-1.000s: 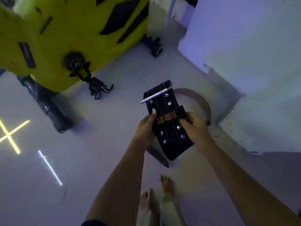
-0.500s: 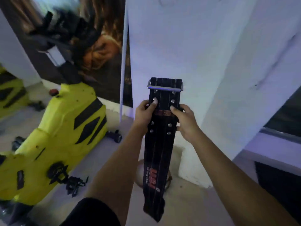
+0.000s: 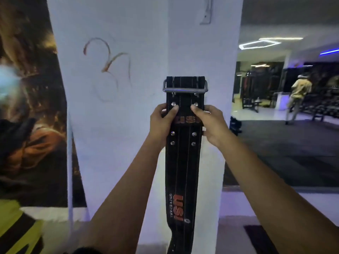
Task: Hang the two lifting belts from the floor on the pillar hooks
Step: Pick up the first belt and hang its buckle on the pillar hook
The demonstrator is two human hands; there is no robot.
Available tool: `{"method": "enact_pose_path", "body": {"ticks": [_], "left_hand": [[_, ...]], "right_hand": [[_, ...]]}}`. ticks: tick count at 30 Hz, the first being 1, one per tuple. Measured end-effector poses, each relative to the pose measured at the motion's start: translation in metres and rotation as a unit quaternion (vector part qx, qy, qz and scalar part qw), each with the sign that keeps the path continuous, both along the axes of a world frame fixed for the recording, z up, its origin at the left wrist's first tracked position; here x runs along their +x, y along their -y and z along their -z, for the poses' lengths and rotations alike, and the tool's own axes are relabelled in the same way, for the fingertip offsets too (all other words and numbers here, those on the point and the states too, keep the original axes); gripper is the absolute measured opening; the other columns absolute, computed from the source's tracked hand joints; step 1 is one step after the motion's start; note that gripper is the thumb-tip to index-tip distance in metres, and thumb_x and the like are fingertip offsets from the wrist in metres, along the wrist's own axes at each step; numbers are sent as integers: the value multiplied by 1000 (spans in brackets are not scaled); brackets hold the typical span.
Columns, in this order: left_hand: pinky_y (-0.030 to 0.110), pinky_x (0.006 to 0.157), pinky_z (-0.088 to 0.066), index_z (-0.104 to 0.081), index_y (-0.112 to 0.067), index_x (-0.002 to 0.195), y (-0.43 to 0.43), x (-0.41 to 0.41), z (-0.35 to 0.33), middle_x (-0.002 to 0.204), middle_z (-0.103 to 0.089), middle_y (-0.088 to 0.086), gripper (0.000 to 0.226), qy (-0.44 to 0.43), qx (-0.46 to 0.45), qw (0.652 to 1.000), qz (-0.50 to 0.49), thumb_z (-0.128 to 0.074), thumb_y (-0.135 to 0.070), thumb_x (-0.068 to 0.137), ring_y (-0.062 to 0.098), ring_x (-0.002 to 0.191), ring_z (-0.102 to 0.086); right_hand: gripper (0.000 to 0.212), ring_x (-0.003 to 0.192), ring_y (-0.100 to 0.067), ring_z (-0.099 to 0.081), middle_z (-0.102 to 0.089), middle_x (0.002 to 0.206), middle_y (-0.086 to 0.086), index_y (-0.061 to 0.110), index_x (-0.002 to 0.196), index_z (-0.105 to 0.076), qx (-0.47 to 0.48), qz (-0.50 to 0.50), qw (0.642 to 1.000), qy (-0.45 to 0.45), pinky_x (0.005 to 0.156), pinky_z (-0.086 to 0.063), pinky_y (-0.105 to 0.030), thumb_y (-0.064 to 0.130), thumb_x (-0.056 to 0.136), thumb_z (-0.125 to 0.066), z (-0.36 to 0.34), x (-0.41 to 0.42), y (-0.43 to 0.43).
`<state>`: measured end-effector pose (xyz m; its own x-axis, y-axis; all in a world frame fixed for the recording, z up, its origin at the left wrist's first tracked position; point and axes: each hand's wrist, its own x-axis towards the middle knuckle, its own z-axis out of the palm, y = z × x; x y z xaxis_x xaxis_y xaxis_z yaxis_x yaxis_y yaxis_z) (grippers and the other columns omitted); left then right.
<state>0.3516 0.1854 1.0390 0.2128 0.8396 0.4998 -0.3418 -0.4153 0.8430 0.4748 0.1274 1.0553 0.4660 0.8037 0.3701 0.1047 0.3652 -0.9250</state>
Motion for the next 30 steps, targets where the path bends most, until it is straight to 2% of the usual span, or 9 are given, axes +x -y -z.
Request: {"method": "enact_pose_path", "body": {"ticks": [5, 8, 11, 16, 19, 22, 24, 27, 30], "left_hand": [[39, 78, -57, -63, -15, 100, -13, 70, -45, 92, -70, 8, 16, -9, 42, 999, 8, -65, -22, 86, 23, 81, -68], [34, 81, -58, -65, -17, 102, -25, 94, -62, 94, -72, 4, 18, -16, 80, 996, 37, -65, -26, 86, 20, 87, -70], [35, 84, -57, -64, -16, 99, -37, 113, -73, 96, -73, 4, 18, -21, 87, 995, 34, -65, -28, 85, 20, 91, -70], [39, 81, -57, -58, -7, 108, -48, 138, -94, 105, -69, 13, 34, 16, 88, 996, -10, -66, -29, 84, 29, 98, -68], [35, 81, -57, -59, -7, 111, -54, 141, -99, 107, -70, 12, 36, 16, 111, 994, 10, -65, -32, 85, 25, 97, -69], [30, 79, -55, -61, -12, 114, -66, 140, -87, 108, -70, 7, 29, -8, 134, 990, 51, -60, -27, 89, 19, 97, -69], [31, 75, -54, -61, -13, 115, -74, 141, -83, 108, -70, 7, 26, -1, 130, 989, 75, -58, -22, 91, 21, 95, -69], [32, 74, -54, -60, -11, 116, -83, 144, -91, 112, -68, 8, 25, 13, 142, 987, 78, -57, -15, 91, 24, 99, -67], [28, 70, -55, -60, -11, 116, -83, 143, -98, 105, -68, 1, 25, 10, 148, 986, 78, -56, -12, 91, 20, 93, -68]], "right_hand": [[21, 98, -32, -66, -70, 105, -16, 15, 85, -63, 24, 32, 999, 29, 92, -52, -54, 29, 73, -74, -46, 73, -16], [24, 96, -32, -66, -69, 106, -17, 9, 98, -64, 75, 44, 996, -16, 91, -53, -50, 20, 78, -71, -66, 99, -27], [19, 93, -31, -68, -70, 99, -16, 9, 93, -67, 117, 35, 992, -26, 89, -55, -49, 20, 77, -72, -90, 115, -35], [36, 85, -22, -64, -69, 99, -3, 14, 108, -61, 65, -34, 997, -27, 80, -52, -44, 27, 76, -73, -82, 130, -44], [32, 81, -22, -61, -67, 99, -5, 13, 107, -60, 122, 0, 991, -55, 71, -48, -38, 18, 77, -72, -87, 131, -51], [19, 92, -31, -65, -70, 101, -7, 22, 89, -63, 143, 34, 988, -48, 76, -56, -44, 22, 74, -74, -104, 131, -59], [25, 101, -35, -65, -71, 108, -9, 21, 92, -64, 142, 30, 988, -51, 76, -53, -46, 29, 72, -76, -110, 132, -66], [40, 92, -28, -60, -70, 110, -2, 23, 105, -63, 94, 5, 994, -49, 65, -48, -34, 42, 71, -74, -111, 136, -68], [44, 102, -28, -63, -70, 111, -3, 22, 106, -66, 60, -18, 996, -69, 88, -55, -48, 46, 70, -74, -110, 138, -69]]}}
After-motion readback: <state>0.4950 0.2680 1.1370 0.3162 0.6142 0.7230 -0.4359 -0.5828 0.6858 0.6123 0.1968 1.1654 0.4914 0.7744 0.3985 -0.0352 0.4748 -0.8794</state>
